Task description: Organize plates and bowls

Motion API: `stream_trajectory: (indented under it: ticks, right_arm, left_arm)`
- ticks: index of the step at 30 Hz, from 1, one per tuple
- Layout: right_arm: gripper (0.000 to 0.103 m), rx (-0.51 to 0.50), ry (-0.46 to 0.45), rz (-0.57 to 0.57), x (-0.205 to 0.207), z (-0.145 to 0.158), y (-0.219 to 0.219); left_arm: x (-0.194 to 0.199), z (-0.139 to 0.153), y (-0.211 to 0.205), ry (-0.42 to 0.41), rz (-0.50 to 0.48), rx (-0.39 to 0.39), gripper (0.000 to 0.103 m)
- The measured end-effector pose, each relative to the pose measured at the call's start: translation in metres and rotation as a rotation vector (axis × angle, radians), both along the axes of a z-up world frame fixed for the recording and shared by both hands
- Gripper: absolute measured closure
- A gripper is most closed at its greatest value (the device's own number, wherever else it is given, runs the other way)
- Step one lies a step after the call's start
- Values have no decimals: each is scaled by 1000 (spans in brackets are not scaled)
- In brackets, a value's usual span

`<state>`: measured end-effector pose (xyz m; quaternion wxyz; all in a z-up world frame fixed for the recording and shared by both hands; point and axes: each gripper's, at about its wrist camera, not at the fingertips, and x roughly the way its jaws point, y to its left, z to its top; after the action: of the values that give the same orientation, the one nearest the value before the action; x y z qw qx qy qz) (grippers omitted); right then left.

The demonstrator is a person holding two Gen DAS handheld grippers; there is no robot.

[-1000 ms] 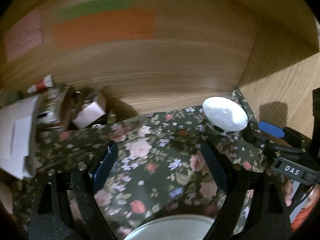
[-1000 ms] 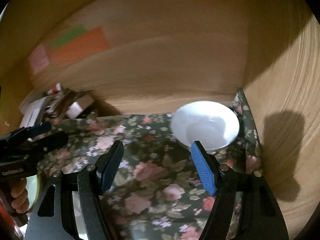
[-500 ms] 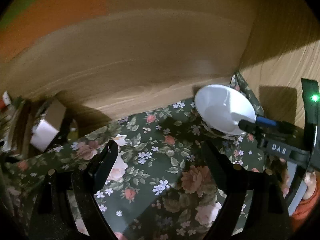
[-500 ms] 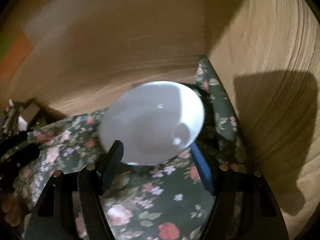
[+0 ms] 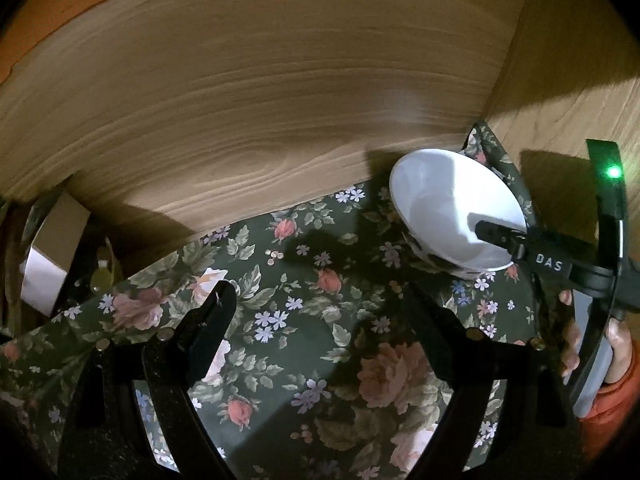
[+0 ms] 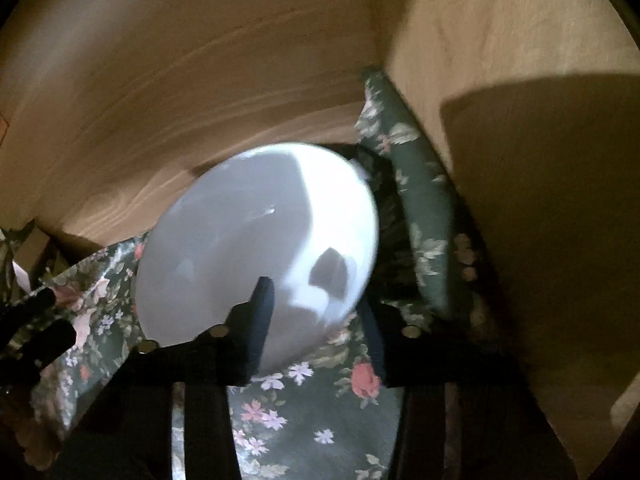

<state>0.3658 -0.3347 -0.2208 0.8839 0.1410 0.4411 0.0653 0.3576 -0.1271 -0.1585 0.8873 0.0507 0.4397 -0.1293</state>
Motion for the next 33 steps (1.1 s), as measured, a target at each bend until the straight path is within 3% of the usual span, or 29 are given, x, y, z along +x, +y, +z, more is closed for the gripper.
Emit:
stream_trajectory:
  ticks: [3,8,18,22,24,26,31,33]
  right_arm:
    - [74,-48,-7,20,-1,-1,6]
    - [84,-38,-6,100,-10,4,21]
    - [87,-51,18,270,-48,12,63]
    - [84,-33,17,237,-54,16,64]
    - [70,-15,28,216,-58,20,59]
    - [65,26,32,208,-61,19,53]
    - [67,36,45,221,-59,15,49]
    - [78,47,48,223,-55,11,55]
  left_arm:
    - [1,1,1,0,1,-19,17]
    - [1,4,4,1,-4,-80,17]
    - [5,-18,3,85,4,-23,17]
    - [3,-30,0,115,0,15,31]
    - [3,-35,-3,136,-6,27,39]
    - [2,-40,-6,160,-25,21,49]
    - [1,-48,-13,198,-60,18,68]
    - [-1,-51,-16,207,-71,24,69]
